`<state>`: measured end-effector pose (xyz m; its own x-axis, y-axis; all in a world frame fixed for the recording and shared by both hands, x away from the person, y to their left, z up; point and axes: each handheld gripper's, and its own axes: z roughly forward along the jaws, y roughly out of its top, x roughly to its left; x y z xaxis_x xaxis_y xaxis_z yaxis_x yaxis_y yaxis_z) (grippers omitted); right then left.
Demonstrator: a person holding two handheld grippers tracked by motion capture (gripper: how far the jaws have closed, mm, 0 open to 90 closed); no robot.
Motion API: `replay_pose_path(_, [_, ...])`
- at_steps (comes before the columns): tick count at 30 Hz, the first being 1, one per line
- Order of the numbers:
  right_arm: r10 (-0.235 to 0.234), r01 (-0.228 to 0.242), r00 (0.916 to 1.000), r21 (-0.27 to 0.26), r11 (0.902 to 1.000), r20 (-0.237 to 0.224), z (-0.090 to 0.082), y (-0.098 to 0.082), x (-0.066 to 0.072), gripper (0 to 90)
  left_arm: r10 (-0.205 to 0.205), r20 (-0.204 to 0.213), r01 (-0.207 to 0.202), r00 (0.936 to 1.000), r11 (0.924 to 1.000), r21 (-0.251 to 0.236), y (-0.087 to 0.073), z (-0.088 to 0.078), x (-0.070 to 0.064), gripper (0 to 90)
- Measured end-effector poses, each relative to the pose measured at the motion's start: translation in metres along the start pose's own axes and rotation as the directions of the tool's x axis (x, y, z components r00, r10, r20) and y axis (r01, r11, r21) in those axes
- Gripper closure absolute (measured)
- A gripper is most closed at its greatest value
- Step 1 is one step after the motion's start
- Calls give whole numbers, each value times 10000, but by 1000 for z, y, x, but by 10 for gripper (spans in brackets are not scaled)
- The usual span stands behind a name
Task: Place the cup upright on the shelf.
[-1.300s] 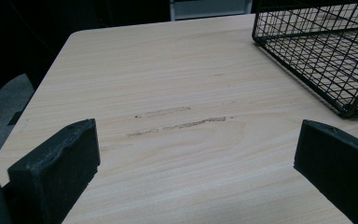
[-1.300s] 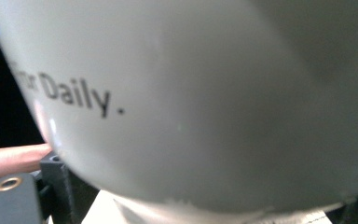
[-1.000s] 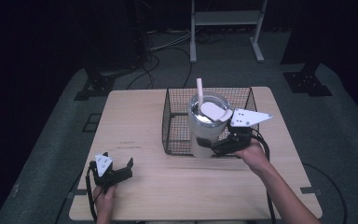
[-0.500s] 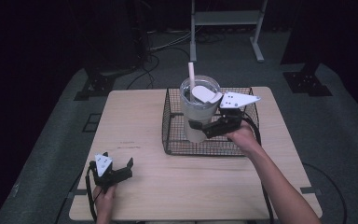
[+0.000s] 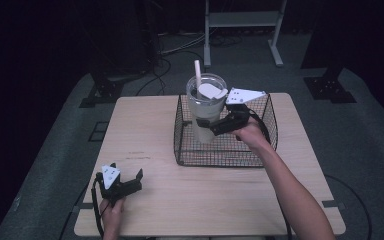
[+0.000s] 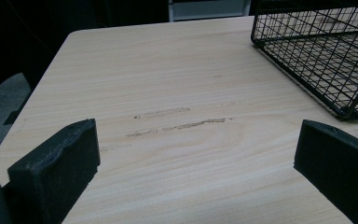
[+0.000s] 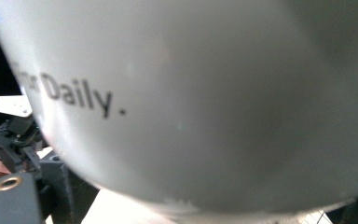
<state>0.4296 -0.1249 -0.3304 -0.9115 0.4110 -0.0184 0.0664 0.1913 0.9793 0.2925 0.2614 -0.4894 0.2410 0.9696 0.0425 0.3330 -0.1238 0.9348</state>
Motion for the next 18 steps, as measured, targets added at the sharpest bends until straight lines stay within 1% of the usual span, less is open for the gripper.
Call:
replay_pose_path(2, [130,-130,9999,40,9999,-23,5,-1,-4,87,-10,2,10,10000,10000,-13,0,0,0,0])
replay_pose_path(6, [104,-103,9999,45,9999,-122,14,-7,-10,87,-42,13,42,10000,10000,-12,0,0,0,0])
replay_pose_path(8, [238,-237,9996,67,9997,-139,18,-11,-12,87,-41,16,41,10000,10000,-12,0,0,0,0])
replay_pose_path(10, [239,-237,9994,86,9997,-236,23,-14,-15,87,-46,14,46,10000,10000,-7,0,0,0,0])
replay_pose_path(12, [222,-218,9995,170,9996,-237,27,-18,-17,87,-39,37,39,10000,10000,-16,0,0,0,0])
replay_pose_path(18, [465,-459,9987,329,9984,-191,37,-31,-27,87,-19,25,19,10000,10000,-24,0,0,0,0])
